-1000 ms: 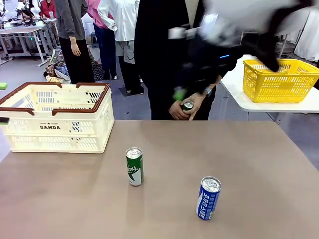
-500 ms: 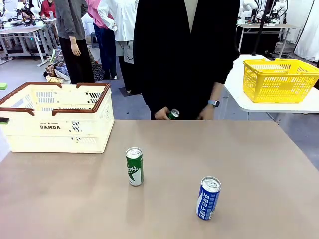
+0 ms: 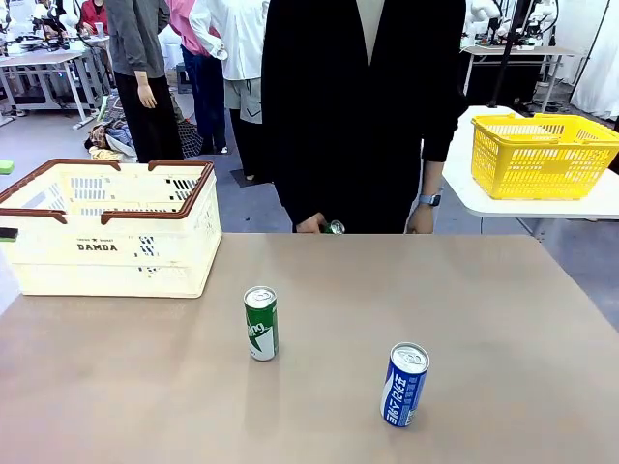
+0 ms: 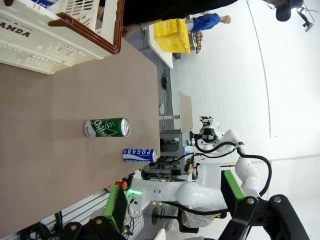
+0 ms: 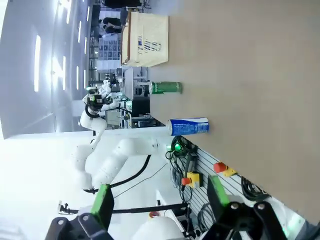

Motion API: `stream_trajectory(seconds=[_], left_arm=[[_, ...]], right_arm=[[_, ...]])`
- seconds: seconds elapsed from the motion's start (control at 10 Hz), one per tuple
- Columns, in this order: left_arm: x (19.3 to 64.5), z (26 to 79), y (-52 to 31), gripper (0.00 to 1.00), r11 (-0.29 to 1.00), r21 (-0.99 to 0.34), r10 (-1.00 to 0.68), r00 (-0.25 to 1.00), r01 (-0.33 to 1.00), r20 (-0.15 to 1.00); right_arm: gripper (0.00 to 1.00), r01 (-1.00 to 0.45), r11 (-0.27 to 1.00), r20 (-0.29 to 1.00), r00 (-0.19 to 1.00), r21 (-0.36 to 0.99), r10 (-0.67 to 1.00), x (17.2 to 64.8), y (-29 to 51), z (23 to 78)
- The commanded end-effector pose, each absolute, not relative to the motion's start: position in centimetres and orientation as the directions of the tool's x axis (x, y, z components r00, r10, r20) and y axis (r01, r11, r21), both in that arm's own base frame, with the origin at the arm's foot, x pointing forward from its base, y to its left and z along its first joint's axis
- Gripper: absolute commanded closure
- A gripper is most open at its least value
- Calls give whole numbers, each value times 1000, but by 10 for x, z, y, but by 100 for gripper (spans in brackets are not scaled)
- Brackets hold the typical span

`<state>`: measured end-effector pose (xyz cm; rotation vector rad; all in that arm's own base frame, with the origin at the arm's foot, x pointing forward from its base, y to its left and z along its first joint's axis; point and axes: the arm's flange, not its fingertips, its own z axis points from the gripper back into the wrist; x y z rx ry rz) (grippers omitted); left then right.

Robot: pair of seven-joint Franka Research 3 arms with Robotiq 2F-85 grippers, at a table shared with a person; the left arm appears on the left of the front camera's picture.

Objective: Place the drinks into the Shopping basket.
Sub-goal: Pick up one drink and place it into the Shopping basket.

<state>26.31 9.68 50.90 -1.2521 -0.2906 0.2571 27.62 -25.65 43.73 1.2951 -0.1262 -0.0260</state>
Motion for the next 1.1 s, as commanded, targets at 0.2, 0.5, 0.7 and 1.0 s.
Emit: stream_trajectory(seconds=[0.2,0.5,0.7,1.0], left_arm=[[263,510,97,0,278,-961,342,935,-9,90],[263,509,97,0,294,-955,347,935,-32,75],[280,560,14,0,579,-815,93,993,6,74],[339,586,-113,0,861,-508,-81,992,20,-99]], right_arm=[[0,-68,326,88,995,943,-45,265,-246,476],[0,-68,326,88,995,943,-45,265,-246,476],[0,-68,326,88,995,943,-45,265,-246,476],[0,-68,326,88,995,943,-45,265,-246,476]])
